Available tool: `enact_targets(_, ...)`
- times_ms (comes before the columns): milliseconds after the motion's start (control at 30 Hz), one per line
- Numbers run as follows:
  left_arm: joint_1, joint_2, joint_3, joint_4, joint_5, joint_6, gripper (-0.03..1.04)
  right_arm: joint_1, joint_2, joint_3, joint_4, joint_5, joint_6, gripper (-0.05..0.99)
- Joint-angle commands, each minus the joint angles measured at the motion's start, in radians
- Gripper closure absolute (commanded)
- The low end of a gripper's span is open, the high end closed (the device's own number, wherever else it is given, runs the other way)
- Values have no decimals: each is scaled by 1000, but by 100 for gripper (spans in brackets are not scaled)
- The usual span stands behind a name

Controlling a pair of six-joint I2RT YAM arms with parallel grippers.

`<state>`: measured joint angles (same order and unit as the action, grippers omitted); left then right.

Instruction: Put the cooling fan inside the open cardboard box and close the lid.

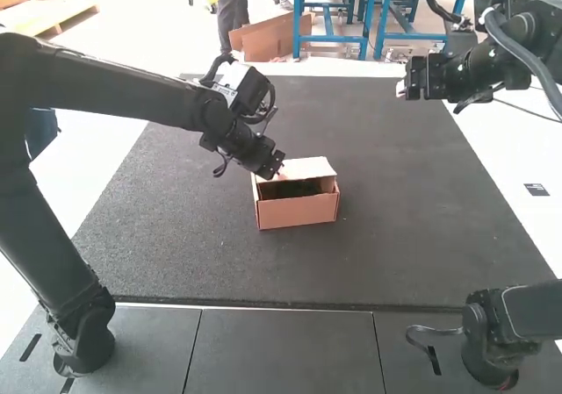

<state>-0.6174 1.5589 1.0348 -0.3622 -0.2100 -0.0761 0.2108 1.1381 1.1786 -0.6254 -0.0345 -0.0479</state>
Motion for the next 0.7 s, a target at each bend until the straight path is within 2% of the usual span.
enact_targets(0, -15, 9, -13, 14, -8, -10, 4, -14, -8, -4, 3, -10, 10, 3)
enact_targets(333, -30, 16, -42, 63, -9, -5, 4, -14, -8, -5, -5, -19, 11, 3)
enact_targets(567, -71, 18, -71, 80, -9, -2, 4, -14, -8, -8, -7, -19, 11, 3)
enact_targets(667, -76, 20, -87, 92, -9, -2, 4, -13, -8, -8, -10, -24, 11, 3)
